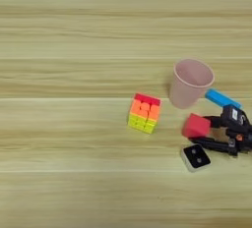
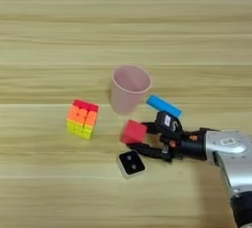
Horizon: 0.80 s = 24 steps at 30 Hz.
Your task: Move the objects on the table
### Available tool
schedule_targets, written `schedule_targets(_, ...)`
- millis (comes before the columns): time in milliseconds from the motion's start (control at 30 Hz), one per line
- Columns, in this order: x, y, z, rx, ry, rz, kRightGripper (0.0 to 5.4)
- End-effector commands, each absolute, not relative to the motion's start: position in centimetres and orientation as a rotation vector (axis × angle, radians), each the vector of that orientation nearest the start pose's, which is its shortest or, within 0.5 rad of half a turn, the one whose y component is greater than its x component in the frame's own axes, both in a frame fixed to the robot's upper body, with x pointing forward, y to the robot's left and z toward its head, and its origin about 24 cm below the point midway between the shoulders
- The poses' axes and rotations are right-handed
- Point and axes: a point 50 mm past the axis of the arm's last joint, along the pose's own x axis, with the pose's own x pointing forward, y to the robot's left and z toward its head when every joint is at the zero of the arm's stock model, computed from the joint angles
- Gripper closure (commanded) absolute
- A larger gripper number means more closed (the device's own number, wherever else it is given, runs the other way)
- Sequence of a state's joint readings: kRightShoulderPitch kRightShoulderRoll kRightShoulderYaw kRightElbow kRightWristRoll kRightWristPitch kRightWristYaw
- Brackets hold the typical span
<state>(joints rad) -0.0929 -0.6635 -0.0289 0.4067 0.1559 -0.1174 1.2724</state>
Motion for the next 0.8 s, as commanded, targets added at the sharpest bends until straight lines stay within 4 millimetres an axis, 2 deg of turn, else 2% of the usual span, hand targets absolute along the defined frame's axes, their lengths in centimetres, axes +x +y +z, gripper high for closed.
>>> schedule_targets(33,24.6,-27.2,5.7,-0.416,0.352,1.041,2.21)
schedule_targets(700,25.1,-27.8,6.7,-0.419,0.314,1.014,0.04)
schedule_targets(800,25.1,-27.9,7.0,-0.421,0.305,1.008,0.04)
